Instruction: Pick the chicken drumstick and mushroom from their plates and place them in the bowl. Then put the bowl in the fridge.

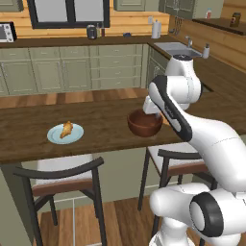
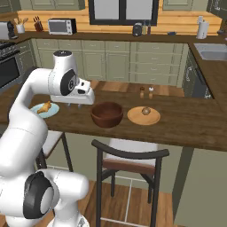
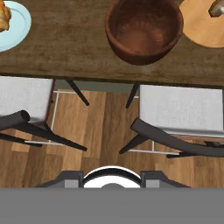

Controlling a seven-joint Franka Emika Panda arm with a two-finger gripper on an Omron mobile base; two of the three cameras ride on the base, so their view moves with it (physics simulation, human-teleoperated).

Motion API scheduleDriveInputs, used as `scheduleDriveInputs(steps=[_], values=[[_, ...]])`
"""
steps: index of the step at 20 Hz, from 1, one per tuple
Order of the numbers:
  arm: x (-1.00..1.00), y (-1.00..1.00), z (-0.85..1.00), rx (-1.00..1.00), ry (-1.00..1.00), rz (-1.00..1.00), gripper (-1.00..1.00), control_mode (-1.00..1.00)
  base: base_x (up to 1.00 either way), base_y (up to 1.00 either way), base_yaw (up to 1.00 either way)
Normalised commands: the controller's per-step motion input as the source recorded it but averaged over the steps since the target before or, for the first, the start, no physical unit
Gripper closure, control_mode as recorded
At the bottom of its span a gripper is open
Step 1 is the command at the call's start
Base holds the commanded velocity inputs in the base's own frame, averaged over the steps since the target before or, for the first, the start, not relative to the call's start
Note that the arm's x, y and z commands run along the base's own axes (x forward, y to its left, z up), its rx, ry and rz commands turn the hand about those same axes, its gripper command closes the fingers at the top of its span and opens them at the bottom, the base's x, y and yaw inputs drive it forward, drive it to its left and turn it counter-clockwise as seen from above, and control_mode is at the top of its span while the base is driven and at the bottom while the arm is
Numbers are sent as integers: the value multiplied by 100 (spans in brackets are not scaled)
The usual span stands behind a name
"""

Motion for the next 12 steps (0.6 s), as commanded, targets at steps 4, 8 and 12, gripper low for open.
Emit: scheduleDriveInputs(steps=[4,8,12], values=[[0,0,0,0,0,0,-100,100,1,1,0],[0,0,0,0,0,0,-100,100,27,18,-2],[0,0,0,0,0,0,-100,100,55,12,-9]])
